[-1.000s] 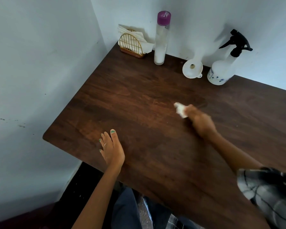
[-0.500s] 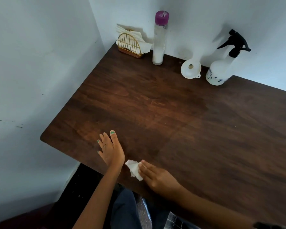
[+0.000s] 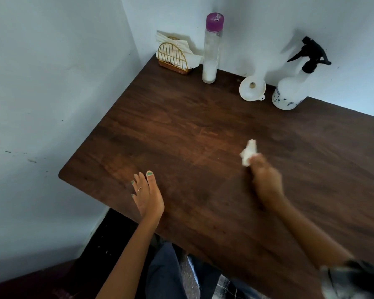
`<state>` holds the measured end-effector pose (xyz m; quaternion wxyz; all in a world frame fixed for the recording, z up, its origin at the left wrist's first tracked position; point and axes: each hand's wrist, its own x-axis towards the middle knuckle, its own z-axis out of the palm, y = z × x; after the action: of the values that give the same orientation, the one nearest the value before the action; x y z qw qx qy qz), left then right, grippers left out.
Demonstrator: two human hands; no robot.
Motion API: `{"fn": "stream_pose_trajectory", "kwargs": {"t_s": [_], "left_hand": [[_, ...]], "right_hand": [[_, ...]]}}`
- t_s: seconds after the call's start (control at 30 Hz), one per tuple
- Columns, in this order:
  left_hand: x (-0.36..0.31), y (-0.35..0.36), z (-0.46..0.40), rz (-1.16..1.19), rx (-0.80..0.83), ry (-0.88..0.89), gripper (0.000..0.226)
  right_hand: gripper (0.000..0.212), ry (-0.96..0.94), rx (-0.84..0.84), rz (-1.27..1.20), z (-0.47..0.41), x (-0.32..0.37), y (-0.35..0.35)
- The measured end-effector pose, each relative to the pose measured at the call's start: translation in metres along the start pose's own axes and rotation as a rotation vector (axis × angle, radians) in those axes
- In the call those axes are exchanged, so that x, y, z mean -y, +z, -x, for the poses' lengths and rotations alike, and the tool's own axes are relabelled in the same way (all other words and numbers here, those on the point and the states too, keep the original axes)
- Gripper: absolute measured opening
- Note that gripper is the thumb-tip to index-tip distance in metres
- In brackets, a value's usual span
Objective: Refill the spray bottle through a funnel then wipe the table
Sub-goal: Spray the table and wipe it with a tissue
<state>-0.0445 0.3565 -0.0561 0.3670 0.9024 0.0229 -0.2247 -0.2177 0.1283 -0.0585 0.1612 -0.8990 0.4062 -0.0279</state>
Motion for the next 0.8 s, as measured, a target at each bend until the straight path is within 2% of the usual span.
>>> {"fn": "stream_pose_trajectory", "kwargs": {"t_s": [0.03, 0.07, 0.13, 0.17, 0.2, 0.23, 0.3, 0.33, 0.4, 0.53, 0.57, 0.63, 0.73, 0.8], "left_hand": [[0.001, 0.000, 0.000, -0.004, 0.004, -0.002, 0.062], [0.001, -0.001, -0.001, -0.008, 0.007, -0.003, 0.062], [0.000, -0.001, -0.001, -0.009, 0.011, -0.004, 0.061], [0.000, -0.001, -0.001, -0.007, 0.009, -0.006, 0.061], [0.000, -0.001, 0.000, -0.007, 0.006, -0.006, 0.061], [0.000, -0.001, 0.000, -0.006, 0.005, -0.006, 0.061], [0.000, -0.001, 0.001, -0.002, 0.014, -0.003, 0.062], [0.000, -0.002, 0.002, 0.000, 0.018, 0.000, 0.062], [0.003, -0.003, 0.001, 0.004, 0.025, 0.003, 0.062], [0.005, -0.002, 0.000, -0.040, 0.018, 0.008, 0.061], [0.005, -0.001, -0.001, -0.058, 0.014, 0.006, 0.060], [0.005, 0.002, -0.001, -0.080, 0.000, 0.002, 0.060], [0.003, 0.008, 0.000, -0.133, -0.014, 0.009, 0.061], [0.001, 0.012, 0.001, -0.142, -0.034, 0.010, 0.062]], "right_hand": [[0.025, -0.044, 0.057, -0.102, 0.024, 0.025, 0.010], [0.025, -0.180, 0.088, -0.170, 0.048, 0.044, 0.025], [0.039, -0.594, 0.102, -0.209, 0.097, 0.082, 0.045], [0.041, -0.722, 0.187, -0.196, 0.116, 0.089, 0.055], [0.039, -0.779, 0.215, -0.111, 0.123, 0.085, 0.065], [0.035, -0.853, 0.137, -0.087, 0.124, 0.078, 0.070], [0.033, -0.927, 0.221, -0.108, 0.108, 0.055, 0.065], [0.035, -0.851, 0.224, -0.216, 0.094, 0.043, 0.056], [0.036, -0.573, 0.047, -0.156, 0.056, 0.003, 0.033], [0.020, 0.064, -0.090, 0.043, -0.002, -0.070, -0.033], [0.027, 0.147, -0.104, 0.069, -0.010, -0.081, -0.041], [0.045, 0.236, -0.120, 0.060, -0.013, -0.088, -0.036], [0.032, 0.080, -0.139, -0.004, 0.010, -0.047, -0.006], [0.028, -0.049, -0.058, -0.047, 0.038, 0.003, 0.012]]}}
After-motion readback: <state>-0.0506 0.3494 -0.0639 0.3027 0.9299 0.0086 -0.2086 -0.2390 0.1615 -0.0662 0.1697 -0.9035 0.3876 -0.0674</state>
